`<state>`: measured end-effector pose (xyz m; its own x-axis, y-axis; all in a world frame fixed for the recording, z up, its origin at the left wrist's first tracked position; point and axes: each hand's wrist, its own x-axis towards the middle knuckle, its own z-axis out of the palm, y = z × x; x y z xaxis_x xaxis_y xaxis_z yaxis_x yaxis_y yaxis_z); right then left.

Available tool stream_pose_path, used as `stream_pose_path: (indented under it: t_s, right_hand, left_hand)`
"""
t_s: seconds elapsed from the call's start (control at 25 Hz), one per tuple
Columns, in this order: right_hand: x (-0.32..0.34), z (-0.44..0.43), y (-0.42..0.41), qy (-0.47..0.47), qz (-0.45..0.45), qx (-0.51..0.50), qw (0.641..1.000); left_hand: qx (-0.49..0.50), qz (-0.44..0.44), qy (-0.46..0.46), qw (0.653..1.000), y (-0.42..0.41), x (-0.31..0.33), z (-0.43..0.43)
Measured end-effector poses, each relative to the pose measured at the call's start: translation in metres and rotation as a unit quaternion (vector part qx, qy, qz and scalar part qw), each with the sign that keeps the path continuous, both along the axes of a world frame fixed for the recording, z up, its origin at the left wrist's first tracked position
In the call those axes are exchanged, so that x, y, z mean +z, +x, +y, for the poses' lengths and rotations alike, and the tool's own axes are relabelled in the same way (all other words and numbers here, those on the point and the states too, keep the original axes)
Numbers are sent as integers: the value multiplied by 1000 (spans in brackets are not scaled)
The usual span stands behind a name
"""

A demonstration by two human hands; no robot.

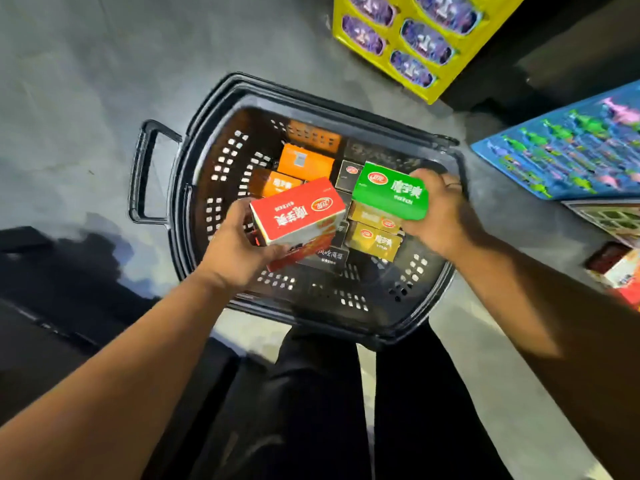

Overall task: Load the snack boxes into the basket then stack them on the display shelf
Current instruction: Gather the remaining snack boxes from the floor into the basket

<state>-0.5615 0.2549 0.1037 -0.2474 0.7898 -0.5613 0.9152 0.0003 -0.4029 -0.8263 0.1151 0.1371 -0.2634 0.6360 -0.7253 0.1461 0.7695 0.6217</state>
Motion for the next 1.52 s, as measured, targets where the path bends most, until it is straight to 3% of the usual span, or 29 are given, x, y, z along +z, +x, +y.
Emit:
stream_pose_path:
  t_s: [0.16,0.4,0.72,1.36,1.52]
  right_hand:
    - [-31,7,-13,22,3,-5,1000]
    - [-56,15,-12,32,-37,31,998]
    - [-63,18,7,82,-250,164,951]
    - [-75,15,1,62,-216,106,969]
    - [-73,10,7,82,-172,77,979]
  left_hand:
    - [-11,-15,-7,1000,-2,-40,10]
    - [-52,6,0,999,-6,-51,23]
    - [-78,-7,-8,997,-8,-58,41]
    - [-163,-15,64,984,-4,-109,112]
    - [-177,-11,57,983,-2,-128,117]
